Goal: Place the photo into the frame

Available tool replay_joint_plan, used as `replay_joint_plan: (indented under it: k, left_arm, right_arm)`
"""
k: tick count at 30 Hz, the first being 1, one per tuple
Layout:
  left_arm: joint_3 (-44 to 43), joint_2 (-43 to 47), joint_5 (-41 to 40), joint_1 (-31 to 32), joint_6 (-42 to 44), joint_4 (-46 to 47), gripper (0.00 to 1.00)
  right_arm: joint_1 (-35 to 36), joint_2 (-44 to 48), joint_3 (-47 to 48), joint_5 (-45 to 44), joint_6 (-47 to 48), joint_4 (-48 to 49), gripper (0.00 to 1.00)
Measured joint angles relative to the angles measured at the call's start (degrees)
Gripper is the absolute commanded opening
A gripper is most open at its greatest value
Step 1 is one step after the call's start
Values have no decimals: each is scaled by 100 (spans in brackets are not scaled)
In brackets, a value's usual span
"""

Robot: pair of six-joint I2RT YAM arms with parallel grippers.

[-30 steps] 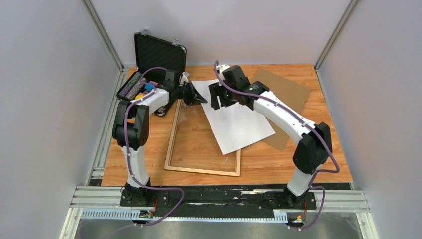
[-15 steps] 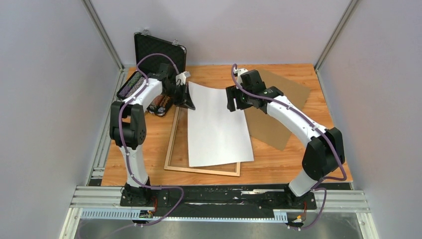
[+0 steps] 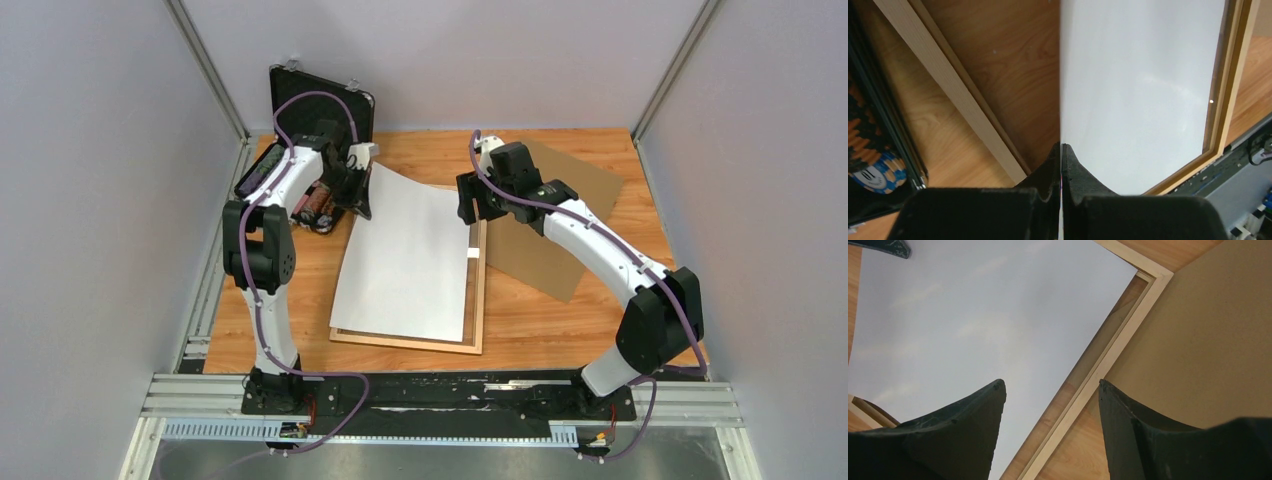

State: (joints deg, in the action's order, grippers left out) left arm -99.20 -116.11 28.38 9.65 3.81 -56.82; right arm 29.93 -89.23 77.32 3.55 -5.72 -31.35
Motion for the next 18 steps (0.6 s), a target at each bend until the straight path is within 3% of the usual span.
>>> replay_joint_plan:
  k: [5, 18]
  left_arm:
    - [-363, -337, -87, 0, 61, -4, 0]
    - [-310, -461, 136, 4, -247, 245, 0]
  right_arm:
    - [0, 20, -63, 4, 28, 44, 67]
    - [-46, 31, -133, 57, 79, 81, 67]
